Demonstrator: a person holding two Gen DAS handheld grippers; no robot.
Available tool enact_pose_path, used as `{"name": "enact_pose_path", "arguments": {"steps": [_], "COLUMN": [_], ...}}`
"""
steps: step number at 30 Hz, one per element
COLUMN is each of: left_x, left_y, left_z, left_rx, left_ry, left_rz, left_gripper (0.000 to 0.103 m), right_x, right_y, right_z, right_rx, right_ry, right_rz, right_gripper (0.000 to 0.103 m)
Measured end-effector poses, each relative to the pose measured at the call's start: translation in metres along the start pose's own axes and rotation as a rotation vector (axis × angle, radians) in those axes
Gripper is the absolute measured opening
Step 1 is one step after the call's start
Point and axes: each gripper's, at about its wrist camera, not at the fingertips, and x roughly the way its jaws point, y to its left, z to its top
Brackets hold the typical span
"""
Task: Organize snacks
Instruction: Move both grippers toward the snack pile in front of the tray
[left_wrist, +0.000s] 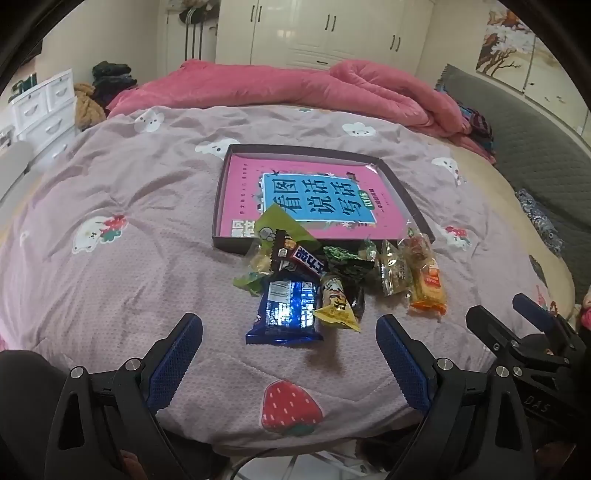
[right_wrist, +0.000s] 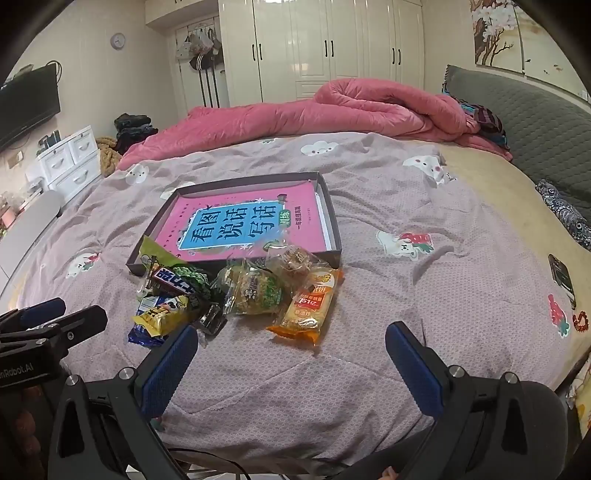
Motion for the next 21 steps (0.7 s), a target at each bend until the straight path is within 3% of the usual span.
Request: {"name": "enact_pose_path", "arguments": {"steps": [21], "left_x": [0.0066], "left_y": [-0.0003], "left_z": [-0.004], "left_rx": [-0.003], "left_ry": [0.003], "left_rz": [-0.004], "left_gripper": [0.096], "right_x": [0.0033], "right_y": [0.0019], "right_z": [-0.002], "right_rx": [0.003], "right_ry": [0.008], "right_rz": [-0.001], "right_gripper": [0.102]}}
